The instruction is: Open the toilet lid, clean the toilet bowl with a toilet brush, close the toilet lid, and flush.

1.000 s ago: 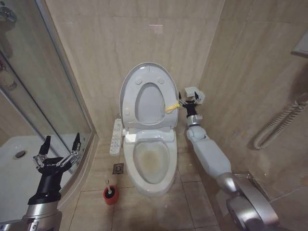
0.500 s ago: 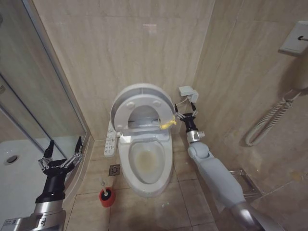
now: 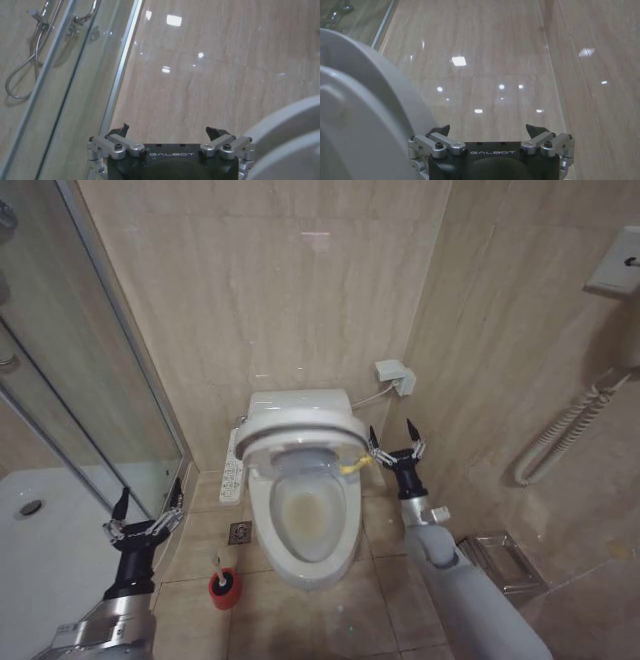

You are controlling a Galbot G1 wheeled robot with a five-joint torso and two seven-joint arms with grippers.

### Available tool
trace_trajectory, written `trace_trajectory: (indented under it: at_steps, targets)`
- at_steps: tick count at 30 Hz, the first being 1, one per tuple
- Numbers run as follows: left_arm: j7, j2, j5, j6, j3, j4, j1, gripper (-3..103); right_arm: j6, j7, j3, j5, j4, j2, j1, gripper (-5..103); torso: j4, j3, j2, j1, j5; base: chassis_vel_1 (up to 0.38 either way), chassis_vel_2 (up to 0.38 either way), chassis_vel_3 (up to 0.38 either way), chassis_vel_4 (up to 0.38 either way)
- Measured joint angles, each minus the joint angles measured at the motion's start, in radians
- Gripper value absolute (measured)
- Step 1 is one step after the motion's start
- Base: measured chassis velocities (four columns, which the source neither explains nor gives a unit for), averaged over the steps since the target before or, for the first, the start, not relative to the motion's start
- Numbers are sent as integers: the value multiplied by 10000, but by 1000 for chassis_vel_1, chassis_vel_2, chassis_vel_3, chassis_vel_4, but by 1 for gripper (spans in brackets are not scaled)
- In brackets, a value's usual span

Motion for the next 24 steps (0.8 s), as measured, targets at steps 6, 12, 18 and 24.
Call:
trace_trajectory:
  at_steps: [6, 12, 18, 24]
  targets:
    - [0, -158, 66, -1, 284, 184, -296, 100, 49, -23, 204, -17, -21, -51, -78, 100, 1, 3, -1, 2, 0, 0, 0, 0, 0]
    - [-11, -87, 53, -8, 224, 376, -537, 100, 27, 116, 363, 18, -116, -169, 47, 100, -1, 4, -3, 3, 0, 0, 0, 0, 0]
    - [-29, 32, 3, -17, 81, 475, -627, 100, -114, 419, 523, 81, -95, -503, 178, 100, 6, 5, -4, 6, 1, 0, 0, 0, 0]
    - [-29, -44, 15, -32, 259, 593, -833, 100, -105, 666, 671, 92, 153, -830, -266, 100, -8, 5, -4, 6, 0, 0, 0, 0, 0]
